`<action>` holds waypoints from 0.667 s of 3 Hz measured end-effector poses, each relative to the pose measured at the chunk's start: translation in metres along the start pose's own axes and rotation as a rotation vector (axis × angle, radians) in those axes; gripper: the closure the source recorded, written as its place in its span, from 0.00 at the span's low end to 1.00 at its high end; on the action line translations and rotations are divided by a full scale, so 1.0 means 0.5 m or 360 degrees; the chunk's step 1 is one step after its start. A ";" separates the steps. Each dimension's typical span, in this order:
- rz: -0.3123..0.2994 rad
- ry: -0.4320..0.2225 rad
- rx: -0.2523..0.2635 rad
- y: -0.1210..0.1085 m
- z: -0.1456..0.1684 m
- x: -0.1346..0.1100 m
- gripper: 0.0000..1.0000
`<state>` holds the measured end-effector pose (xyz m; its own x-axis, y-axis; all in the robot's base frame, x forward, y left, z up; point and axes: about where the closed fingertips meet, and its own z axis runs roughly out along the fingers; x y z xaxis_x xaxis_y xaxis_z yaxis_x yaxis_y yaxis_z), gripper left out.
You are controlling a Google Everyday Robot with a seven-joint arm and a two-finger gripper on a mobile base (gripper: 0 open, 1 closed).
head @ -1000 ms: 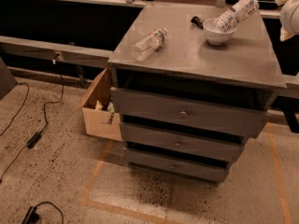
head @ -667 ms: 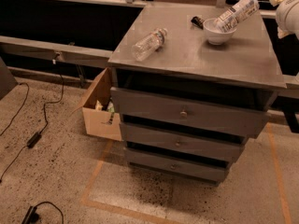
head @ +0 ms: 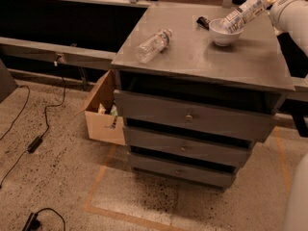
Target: Pick blue plastic bottle from white bowl and place on counter
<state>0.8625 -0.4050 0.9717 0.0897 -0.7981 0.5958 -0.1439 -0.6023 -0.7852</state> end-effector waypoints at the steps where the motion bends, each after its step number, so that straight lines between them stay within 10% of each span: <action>1: -0.0024 -0.0032 0.0008 -0.002 0.031 -0.017 0.00; 2: -0.0036 -0.0060 0.0028 -0.009 0.059 -0.033 0.00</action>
Offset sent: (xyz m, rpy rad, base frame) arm 0.0531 0.0104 -0.0057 -0.0220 0.0062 0.0684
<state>0.8907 -0.3895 0.9605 0.1300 -0.7840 0.6070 -0.1241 -0.6203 -0.7745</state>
